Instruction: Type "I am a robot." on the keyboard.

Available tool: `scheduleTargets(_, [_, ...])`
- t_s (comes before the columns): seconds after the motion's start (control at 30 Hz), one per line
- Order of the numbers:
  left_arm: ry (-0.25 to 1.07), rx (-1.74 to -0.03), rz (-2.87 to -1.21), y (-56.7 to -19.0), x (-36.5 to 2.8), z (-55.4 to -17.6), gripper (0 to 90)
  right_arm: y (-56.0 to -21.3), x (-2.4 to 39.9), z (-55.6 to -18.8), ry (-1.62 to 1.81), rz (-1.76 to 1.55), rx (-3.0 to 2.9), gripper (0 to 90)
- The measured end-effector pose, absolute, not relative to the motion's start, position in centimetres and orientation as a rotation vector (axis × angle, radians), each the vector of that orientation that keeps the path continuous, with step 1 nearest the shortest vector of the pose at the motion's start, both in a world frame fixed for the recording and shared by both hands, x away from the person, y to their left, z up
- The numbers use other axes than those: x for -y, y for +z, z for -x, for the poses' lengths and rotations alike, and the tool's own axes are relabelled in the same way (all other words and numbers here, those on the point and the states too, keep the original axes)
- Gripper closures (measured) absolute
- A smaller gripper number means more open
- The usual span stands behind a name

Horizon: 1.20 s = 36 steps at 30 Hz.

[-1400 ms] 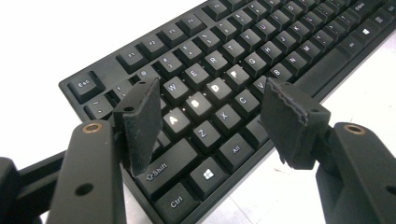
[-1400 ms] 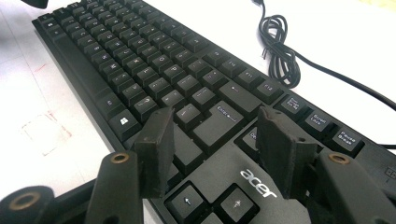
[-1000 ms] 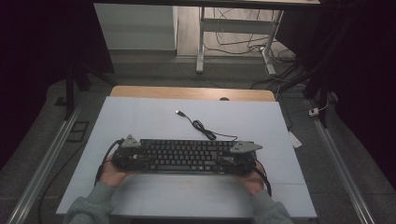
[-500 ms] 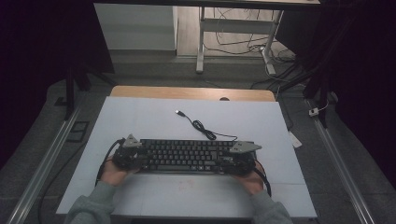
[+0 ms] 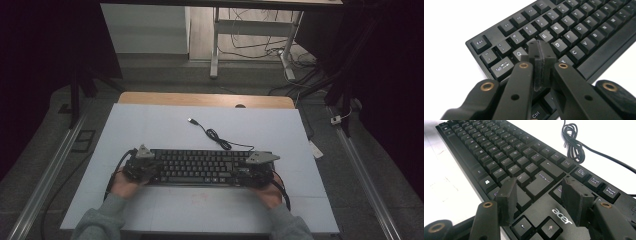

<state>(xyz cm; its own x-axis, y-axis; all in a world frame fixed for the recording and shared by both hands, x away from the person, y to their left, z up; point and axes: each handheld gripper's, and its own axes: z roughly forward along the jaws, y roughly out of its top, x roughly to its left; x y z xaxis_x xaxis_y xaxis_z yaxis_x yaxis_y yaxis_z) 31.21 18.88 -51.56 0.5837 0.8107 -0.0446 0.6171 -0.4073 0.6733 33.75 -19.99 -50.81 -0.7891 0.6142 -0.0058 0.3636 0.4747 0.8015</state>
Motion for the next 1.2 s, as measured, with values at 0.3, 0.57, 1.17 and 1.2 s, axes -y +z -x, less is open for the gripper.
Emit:
scheduleTargets(0.3, [0.383,-1.144,-2.163,-52.0,-18.8,-31.4,88.7,-50.9,19.9,-33.8,1.216,-0.827,-2.433,46.5])
scheduleTargets(0.57, [0.381,-1.147,-2.160,-52.1,-18.8,-31.6,88.8,-50.9,19.9,-33.8,1.215,-0.828,-2.433,46.4])
scheduleTargets(1.17, [0.409,-1.102,-2.051,-50.5,-19.9,-30.8,70.8,-50.7,20.1,-33.8,1.220,-0.820,-2.430,46.2])
scheduleTargets(1.2, [0.414,-1.108,-2.034,-50.3,-20.0,-30.7,64.5,-50.7,20.1,-33.8,1.221,-0.820,-2.430,46.2])
